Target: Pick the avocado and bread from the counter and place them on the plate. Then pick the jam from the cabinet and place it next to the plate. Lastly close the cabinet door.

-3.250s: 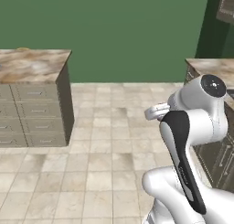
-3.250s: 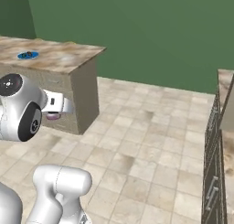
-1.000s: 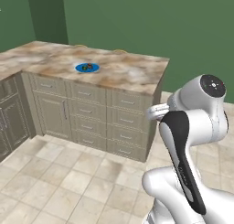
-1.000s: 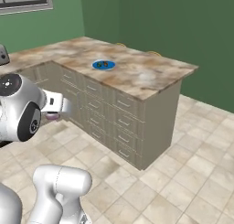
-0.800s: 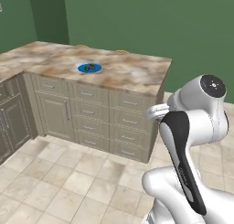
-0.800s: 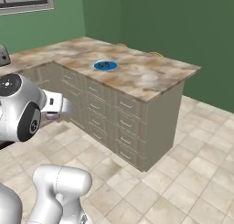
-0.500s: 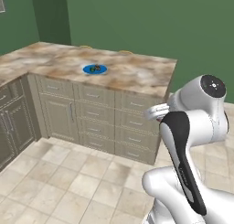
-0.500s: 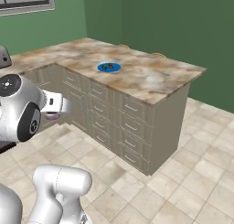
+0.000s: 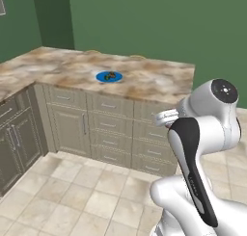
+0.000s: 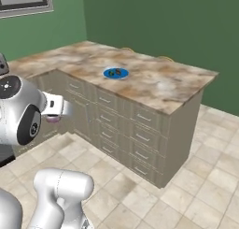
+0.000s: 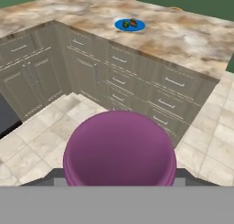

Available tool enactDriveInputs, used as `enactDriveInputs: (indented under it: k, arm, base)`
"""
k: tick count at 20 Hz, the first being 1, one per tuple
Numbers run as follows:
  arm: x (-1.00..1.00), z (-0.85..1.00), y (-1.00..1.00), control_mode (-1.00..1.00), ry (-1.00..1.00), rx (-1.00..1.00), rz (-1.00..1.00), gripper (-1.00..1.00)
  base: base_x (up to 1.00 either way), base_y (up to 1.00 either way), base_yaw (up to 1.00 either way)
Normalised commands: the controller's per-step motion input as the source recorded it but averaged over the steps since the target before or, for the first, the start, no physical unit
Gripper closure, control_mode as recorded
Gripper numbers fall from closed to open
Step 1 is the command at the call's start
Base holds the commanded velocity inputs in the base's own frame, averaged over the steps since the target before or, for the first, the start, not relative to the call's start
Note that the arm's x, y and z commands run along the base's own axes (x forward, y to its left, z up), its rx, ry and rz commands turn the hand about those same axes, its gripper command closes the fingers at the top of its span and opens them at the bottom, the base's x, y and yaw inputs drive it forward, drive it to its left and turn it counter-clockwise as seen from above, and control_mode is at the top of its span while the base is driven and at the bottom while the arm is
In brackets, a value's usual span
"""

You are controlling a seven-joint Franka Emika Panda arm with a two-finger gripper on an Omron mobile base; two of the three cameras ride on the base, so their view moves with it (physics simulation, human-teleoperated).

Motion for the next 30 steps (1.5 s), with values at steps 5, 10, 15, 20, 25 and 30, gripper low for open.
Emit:
enactDriveInputs:
  k: [5, 10, 15, 20, 25, 30]
  arm:
    - [0.0, 0.0, 0.0, 1.0, 0.0, 0.0, 0.0, 1.0]
    - [0.0, 0.0, 0.0, 1.0, 0.0, 0.0, 0.0, 1.0]
    - [0.0, 0.0, 0.0, 1.0, 0.0, 0.0, 0.0, 1.0]
    - [0.0, 0.0, 0.0, 1.0, 0.0, 0.0, 0.0, 1.0]
    - [0.0, 0.0, 0.0, 1.0, 0.0, 0.0, 0.0, 1.0]
    - [0.0, 0.0, 0.0, 1.0, 0.0, 0.0, 0.0, 1.0]
  base:
    - [0.59, 0.33, -0.15]
    - [0.62, 0.28, -0.17]
    - [0.64, 0.24, -0.18]
    - [0.64, 0.2, -0.19]
    - [0.63, 0.22, -0.19]
    - [0.63, 0.18, -0.19]
